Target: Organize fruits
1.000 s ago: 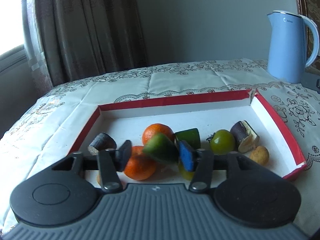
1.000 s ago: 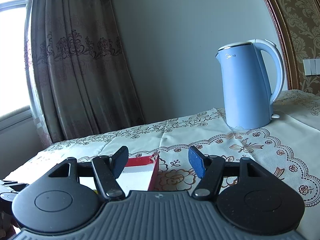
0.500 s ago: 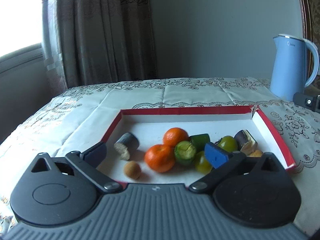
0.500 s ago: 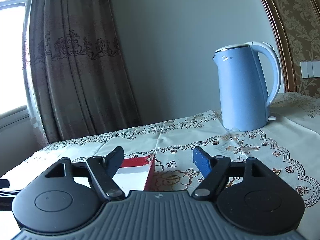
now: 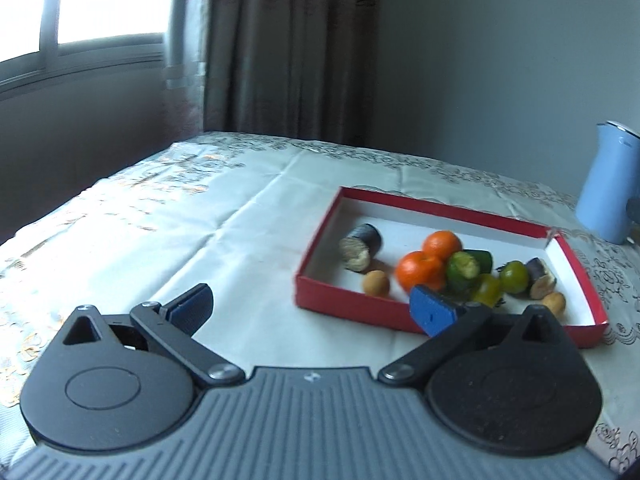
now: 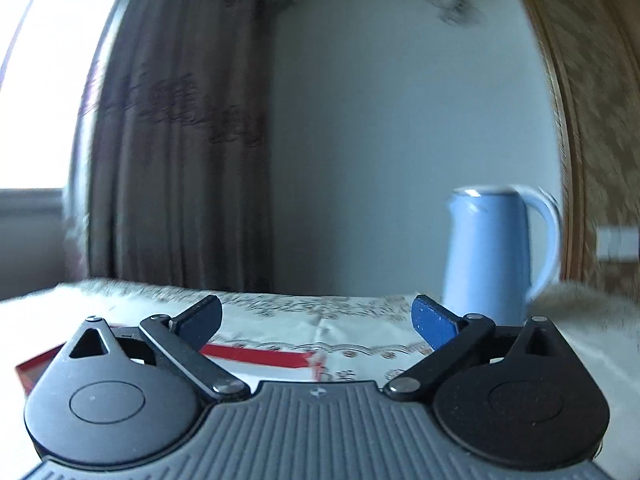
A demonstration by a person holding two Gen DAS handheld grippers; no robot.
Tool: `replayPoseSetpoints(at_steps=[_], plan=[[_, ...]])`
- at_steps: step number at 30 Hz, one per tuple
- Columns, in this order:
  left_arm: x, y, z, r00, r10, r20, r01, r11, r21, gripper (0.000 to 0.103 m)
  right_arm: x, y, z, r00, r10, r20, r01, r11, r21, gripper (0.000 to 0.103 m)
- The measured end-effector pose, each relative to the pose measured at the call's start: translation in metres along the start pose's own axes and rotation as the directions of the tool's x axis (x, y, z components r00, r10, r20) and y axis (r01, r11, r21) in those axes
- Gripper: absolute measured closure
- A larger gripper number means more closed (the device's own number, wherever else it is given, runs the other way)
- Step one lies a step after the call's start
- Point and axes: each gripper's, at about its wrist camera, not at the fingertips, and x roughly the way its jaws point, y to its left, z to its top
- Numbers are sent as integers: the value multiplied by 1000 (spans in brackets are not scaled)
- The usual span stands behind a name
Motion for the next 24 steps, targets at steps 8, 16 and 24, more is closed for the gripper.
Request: replayPoseSetpoints(at_steps=[8, 16, 24], plan=[[-11, 11, 1, 1000, 15, 13, -15, 1000, -12, 0, -28, 74, 3, 996, 58, -61, -69, 975, -213, 0], [-14, 21, 2, 1000, 26, 12, -26, 999, -47, 0, -41, 116, -10, 975, 81, -208, -110, 985, -134, 0], [-19, 24, -4, 1000, 15, 12, -15, 999, -34, 0, -43, 140, -23, 959, 100, -265, -119, 991, -58, 0]])
